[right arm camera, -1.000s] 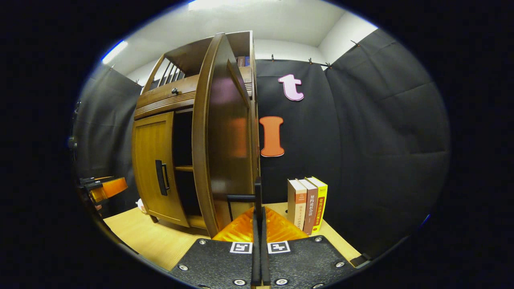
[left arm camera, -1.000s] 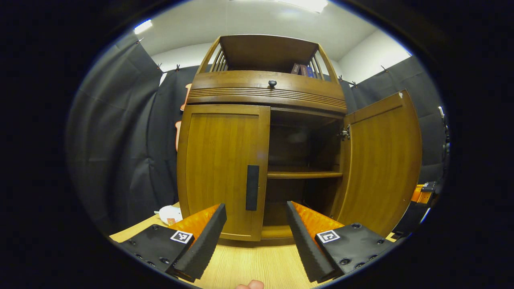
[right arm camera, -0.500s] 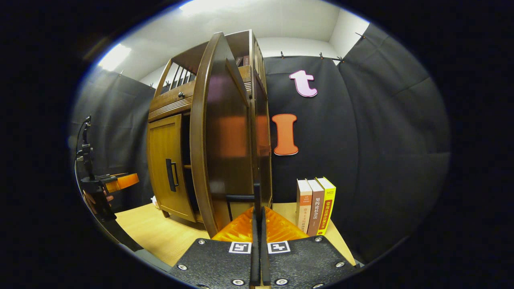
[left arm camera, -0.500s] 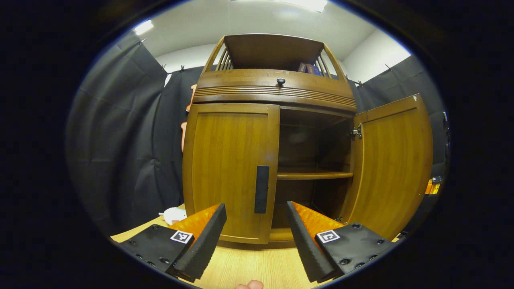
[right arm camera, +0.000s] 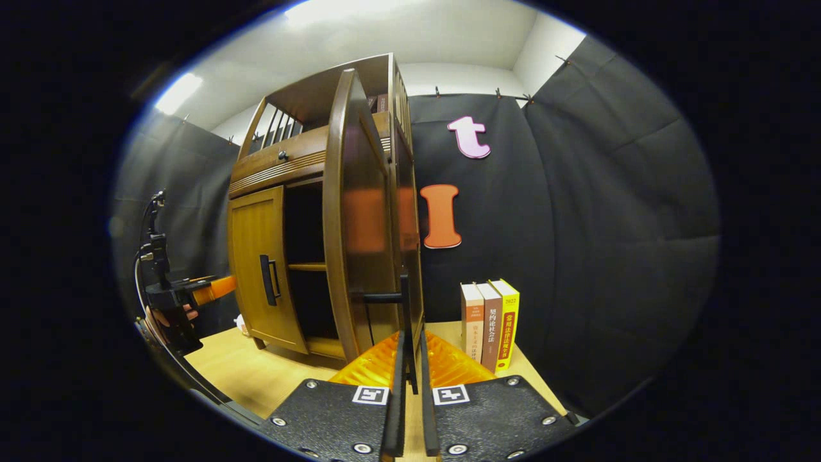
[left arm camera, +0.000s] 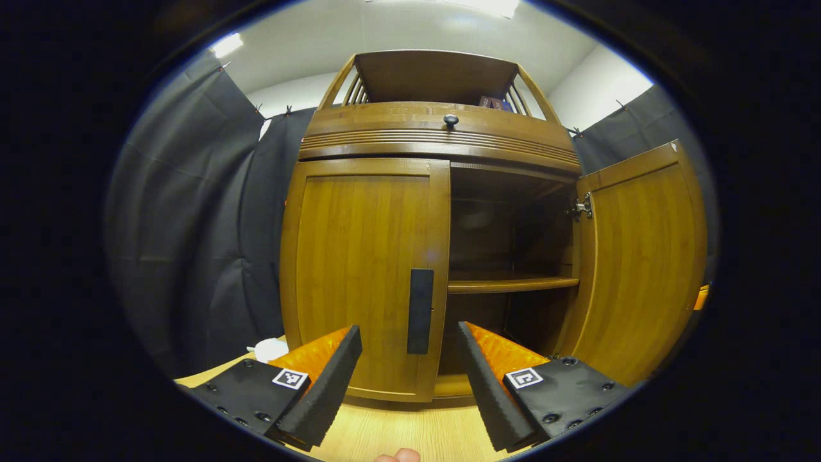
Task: Open the right door of the double-door shoe cabinet with the right hand, and open the left door with the left hand.
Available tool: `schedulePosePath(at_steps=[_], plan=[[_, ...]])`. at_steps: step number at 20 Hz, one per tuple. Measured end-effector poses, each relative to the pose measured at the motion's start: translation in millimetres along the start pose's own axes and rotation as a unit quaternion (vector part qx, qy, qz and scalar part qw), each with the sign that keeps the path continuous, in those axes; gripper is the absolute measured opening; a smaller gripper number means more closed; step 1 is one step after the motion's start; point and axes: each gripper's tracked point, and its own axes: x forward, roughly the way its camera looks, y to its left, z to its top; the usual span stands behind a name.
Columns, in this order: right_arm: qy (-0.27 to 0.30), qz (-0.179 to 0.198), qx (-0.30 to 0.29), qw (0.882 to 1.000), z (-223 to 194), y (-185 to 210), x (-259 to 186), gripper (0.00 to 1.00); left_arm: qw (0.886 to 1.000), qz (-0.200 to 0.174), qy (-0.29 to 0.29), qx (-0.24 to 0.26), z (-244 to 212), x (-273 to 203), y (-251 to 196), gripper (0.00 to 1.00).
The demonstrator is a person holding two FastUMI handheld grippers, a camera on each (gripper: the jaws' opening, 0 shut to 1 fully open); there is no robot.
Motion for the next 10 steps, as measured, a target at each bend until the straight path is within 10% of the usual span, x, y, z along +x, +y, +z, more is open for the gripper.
schedulePosePath(at_steps=[7,10], plan=[[-0.023,-0.019,0.018,0.999,23,7,-28,0.42,1.0,-0.008,0.0,0.016,-3,30,-4,0.92],[-0.031,-0.045,0.002,0.998,22,-2,-30,0.77,1.0,-0.023,0.006,0.01,-7,49,-12,0.92]])
